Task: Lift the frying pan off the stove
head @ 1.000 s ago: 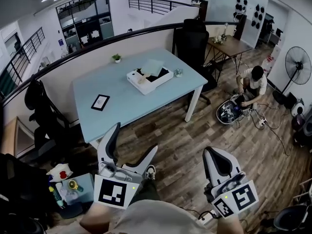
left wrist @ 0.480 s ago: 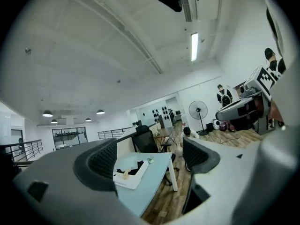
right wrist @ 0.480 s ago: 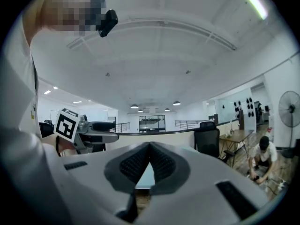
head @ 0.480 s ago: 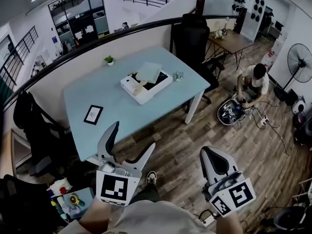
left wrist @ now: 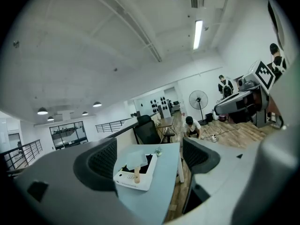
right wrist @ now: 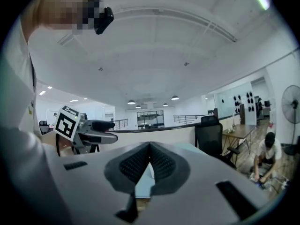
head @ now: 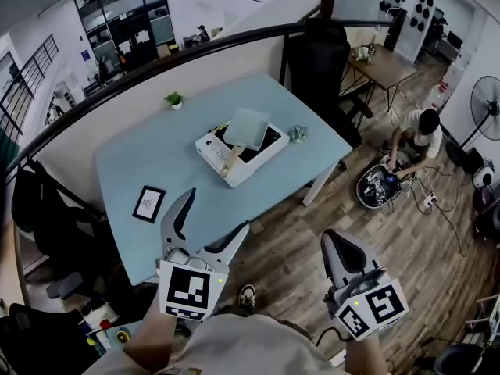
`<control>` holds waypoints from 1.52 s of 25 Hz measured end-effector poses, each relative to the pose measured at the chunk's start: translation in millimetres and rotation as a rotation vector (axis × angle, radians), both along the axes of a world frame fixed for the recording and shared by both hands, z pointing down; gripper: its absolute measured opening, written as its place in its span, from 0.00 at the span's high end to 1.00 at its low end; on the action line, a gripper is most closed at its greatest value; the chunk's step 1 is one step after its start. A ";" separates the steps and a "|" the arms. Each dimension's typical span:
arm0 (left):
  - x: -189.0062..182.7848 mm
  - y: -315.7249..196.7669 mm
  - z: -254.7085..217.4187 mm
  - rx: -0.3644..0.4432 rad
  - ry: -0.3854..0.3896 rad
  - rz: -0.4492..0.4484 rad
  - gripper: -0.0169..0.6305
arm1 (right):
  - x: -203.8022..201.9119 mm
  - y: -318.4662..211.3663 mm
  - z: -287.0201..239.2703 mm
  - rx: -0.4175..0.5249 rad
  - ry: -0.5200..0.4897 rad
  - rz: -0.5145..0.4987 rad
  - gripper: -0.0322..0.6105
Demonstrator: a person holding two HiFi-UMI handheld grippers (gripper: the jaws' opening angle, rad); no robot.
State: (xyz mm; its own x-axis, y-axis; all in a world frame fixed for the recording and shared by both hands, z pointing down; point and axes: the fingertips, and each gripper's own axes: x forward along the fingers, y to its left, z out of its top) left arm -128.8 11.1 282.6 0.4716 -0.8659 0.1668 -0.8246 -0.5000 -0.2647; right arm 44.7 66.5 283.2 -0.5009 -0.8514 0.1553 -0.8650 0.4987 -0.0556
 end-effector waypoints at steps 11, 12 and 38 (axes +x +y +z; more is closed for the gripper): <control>-12.2 -86.4 45.4 -0.100 -0.063 -0.012 0.33 | -4.1 -76.1 52.9 -0.117 0.035 -0.005 0.94; -11.9 -92.3 48.5 -0.104 -0.067 -0.014 0.33 | -3.1 -83.2 56.3 -0.120 0.037 -0.008 0.94; 28.5 -304.8 157.8 -0.421 -0.251 -0.268 0.33 | 46.6 -369.1 106.4 -0.214 0.053 -0.346 0.94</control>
State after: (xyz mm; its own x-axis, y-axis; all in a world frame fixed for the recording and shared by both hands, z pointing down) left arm -100.3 -293.7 440.3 0.1452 -0.7846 0.6028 -0.8749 -0.3863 -0.2921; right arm 91.3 -302.6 389.6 -0.7387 -0.5798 0.3437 -0.6526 0.7428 -0.1496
